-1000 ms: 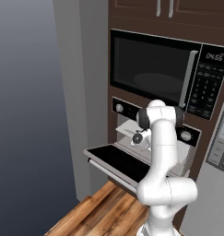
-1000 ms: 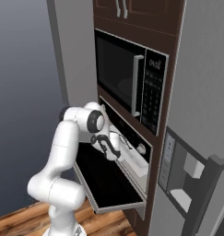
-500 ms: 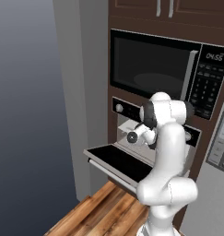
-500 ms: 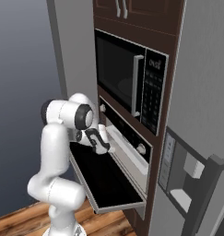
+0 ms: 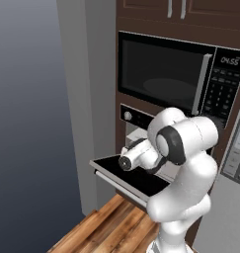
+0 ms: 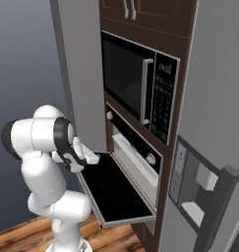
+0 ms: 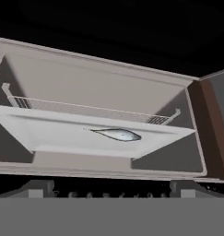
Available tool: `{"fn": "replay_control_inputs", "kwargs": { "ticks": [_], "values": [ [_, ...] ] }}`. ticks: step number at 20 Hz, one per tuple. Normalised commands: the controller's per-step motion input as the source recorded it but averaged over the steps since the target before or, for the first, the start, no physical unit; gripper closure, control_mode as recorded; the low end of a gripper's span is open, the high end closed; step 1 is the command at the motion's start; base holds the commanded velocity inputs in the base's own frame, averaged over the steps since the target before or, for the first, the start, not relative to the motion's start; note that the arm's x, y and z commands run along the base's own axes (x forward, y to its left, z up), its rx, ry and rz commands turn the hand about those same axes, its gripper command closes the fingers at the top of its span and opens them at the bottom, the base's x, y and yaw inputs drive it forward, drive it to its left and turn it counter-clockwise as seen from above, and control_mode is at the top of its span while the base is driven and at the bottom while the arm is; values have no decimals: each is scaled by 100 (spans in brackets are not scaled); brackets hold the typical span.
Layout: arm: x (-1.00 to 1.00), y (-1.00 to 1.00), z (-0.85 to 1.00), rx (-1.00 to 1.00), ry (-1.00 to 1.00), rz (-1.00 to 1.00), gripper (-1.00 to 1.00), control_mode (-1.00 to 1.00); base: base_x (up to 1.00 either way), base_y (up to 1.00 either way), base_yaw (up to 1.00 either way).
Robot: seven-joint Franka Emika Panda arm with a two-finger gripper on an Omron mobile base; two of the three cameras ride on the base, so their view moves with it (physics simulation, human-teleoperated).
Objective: Place the fish on the top rack of the oven, and slide the tray back inside. Close the oven door.
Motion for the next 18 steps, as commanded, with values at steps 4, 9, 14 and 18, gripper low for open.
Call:
{"fn": "replay_control_inputs", "kwargs": {
  "ticks": [4, 9, 14, 18],
  "values": [
    [-52, 100, 94, 0, 4, -1, -100, -100, 0, 0, 0],
    [-57, 100, 45, -5, 8, -4, -100, -100, 0, 0, 0],
    [-99, 100, -15, -14, -6, -6, -100, -100, 0, 0, 0],
    [-88, 100, -36, -22, -22, -7, -100, -100, 0, 0, 0]
  ]
}}
